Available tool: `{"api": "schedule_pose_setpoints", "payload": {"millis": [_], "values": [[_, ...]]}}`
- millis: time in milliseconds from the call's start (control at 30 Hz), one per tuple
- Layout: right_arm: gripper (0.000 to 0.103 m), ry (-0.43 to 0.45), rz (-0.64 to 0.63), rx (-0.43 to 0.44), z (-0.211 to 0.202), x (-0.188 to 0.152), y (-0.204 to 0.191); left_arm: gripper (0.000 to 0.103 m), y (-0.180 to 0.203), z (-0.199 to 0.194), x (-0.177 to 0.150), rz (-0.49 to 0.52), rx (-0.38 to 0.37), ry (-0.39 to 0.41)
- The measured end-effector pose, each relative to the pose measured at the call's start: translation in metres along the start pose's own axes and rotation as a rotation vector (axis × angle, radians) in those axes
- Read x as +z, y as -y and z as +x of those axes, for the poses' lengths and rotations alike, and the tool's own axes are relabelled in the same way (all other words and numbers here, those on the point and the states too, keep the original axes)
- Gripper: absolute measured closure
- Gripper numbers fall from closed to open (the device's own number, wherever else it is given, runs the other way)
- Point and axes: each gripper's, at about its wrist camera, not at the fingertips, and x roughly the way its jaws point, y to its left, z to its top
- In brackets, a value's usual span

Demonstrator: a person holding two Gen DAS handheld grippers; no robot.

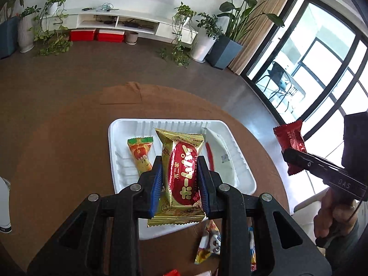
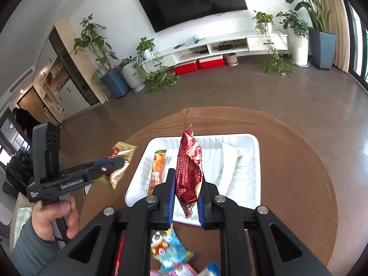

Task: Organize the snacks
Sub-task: 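Carry the gold packet and red candy with both tools over the white tray, then open both tools to release the packets into the tray and withdraw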

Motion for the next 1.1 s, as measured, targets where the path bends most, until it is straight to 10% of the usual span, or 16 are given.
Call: {"api": "schedule_pose_setpoints", "payload": {"millis": [500, 1100], "values": [[0.085, -0.218, -0.009, -0.039, 0.118, -0.015, 0.000, 0.077, 0.005, 0.106, -0.013, 0.031, 0.012, -0.115], [0.084, -0.296, -0.072, -0.081, 0.141, -0.042, 0.005, 0.076, -0.005, 0.168, -0.047, 0.037, 0.080, -0.219]]}}
